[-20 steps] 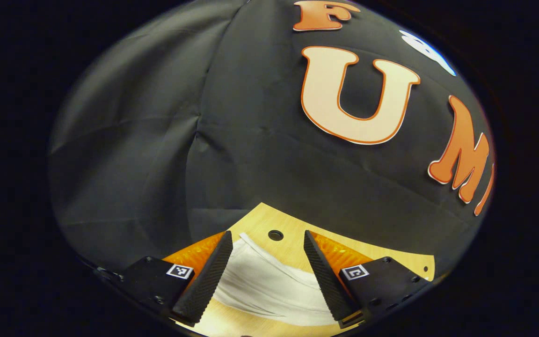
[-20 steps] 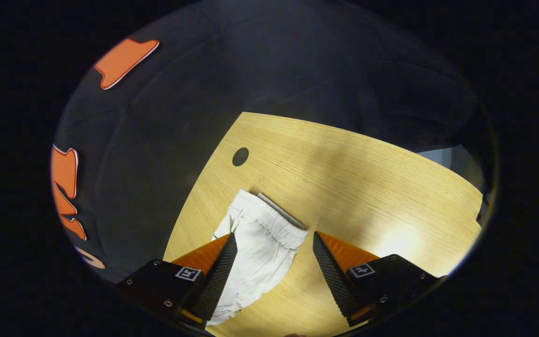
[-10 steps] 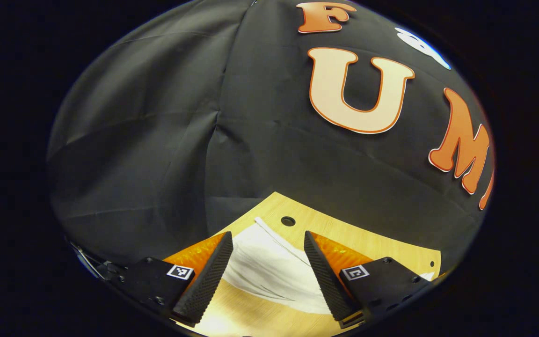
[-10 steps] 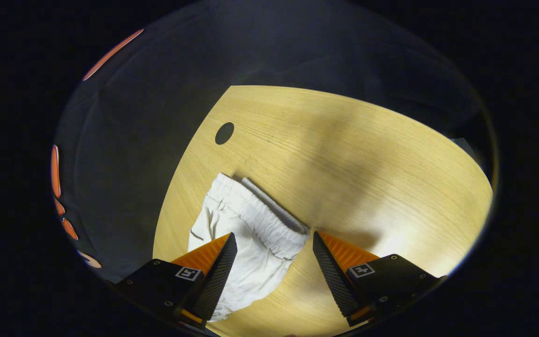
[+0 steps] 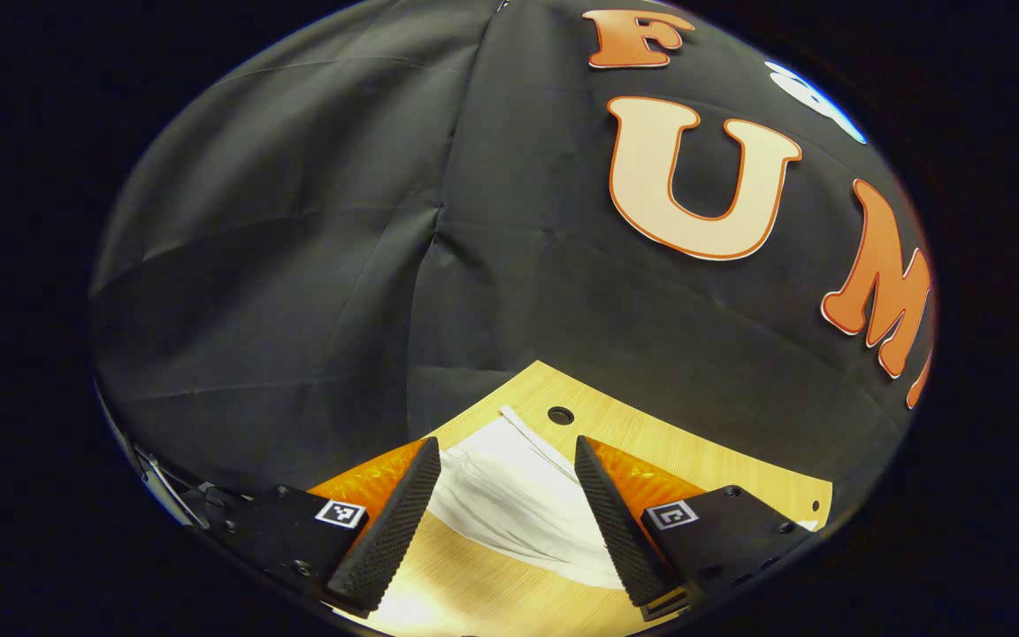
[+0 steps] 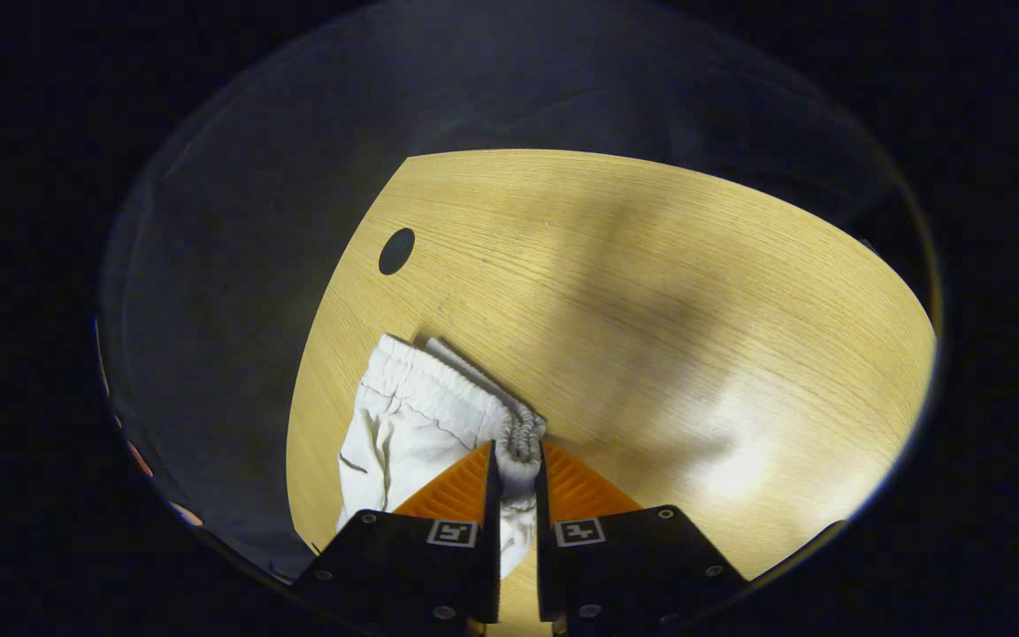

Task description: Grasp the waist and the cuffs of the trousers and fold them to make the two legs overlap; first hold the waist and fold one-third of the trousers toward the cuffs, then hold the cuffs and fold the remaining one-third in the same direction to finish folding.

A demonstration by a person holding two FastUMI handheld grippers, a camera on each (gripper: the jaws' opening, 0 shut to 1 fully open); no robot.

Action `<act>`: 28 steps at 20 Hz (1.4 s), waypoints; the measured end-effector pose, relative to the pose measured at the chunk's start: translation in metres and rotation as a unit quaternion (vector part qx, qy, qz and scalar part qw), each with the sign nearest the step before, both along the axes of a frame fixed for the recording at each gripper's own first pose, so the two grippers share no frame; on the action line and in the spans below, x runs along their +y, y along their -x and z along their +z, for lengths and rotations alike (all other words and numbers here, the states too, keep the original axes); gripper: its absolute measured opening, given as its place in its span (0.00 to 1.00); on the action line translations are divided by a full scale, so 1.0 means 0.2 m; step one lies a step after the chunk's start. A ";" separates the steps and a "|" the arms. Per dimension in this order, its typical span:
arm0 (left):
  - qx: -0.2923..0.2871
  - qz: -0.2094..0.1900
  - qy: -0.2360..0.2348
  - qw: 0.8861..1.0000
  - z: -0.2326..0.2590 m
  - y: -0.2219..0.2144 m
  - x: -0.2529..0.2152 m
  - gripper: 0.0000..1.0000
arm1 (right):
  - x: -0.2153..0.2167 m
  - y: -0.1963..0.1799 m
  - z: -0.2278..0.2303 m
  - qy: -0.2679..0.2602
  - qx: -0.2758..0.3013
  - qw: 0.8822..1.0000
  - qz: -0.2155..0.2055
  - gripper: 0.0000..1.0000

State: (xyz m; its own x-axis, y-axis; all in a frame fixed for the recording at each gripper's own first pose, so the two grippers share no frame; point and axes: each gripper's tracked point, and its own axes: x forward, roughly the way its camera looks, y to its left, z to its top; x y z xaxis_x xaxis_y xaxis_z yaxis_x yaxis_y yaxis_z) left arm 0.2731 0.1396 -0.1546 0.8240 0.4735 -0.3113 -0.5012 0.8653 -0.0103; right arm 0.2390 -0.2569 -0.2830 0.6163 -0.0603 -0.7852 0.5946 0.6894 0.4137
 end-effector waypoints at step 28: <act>0.034 -0.092 0.031 0.995 0.09 -0.03 0.03 0.99 | 1.45 0.21 0.95 0.145 -0.176 0.944 0.239 0.05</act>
State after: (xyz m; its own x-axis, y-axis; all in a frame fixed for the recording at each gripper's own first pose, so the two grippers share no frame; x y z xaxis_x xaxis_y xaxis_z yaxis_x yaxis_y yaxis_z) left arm 0.2784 0.1460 -0.1366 0.8710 0.2948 -0.3931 -0.3358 0.9412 -0.0381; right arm 0.1977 0.0333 -0.0932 0.8476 0.1099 -0.5192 0.0471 0.9589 0.2799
